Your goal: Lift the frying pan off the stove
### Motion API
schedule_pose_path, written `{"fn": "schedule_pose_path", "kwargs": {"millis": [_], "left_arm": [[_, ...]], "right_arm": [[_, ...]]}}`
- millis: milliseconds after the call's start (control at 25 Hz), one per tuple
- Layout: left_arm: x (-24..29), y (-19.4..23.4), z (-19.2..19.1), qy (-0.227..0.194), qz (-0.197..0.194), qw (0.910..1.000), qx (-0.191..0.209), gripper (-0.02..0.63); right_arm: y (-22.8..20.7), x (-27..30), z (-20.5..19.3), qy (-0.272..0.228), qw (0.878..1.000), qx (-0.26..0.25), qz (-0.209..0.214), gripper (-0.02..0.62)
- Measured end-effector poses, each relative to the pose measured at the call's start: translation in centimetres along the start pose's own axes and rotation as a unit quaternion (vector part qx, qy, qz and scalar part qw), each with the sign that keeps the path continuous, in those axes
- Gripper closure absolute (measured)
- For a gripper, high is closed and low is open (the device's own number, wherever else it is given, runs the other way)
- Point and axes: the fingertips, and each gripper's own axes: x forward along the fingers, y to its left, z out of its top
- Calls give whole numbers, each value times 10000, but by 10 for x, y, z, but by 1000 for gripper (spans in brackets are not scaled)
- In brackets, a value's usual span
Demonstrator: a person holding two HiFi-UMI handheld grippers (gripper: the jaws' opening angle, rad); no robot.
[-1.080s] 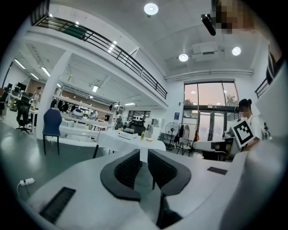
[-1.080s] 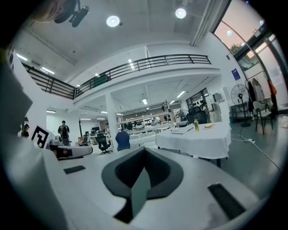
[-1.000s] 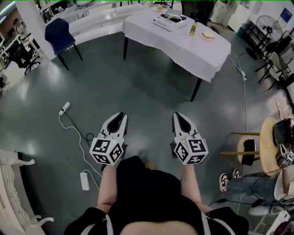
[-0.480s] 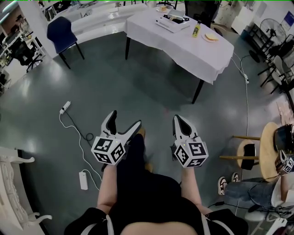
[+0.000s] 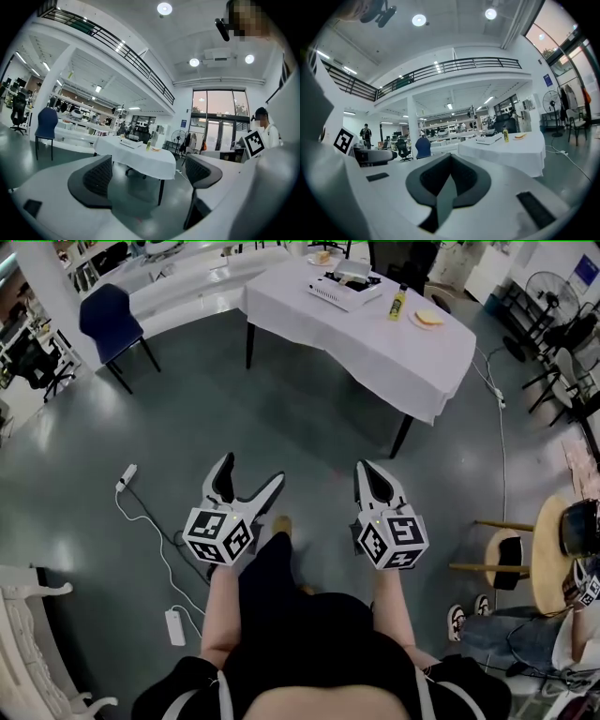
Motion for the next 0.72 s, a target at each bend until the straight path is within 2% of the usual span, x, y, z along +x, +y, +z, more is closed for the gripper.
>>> {"fn": "schedule_pose_path", "kwargs": {"millis": [320, 720], "left_arm": [[91, 64, 50, 75, -203, 9997, 149, 104], [179, 143, 82, 70, -306, 9993, 192, 106]], "right_arm": [[-22, 104, 42, -43, 9998, -85, -165, 592], [-45, 217, 64, -100, 9994, -97, -301, 592]]}}
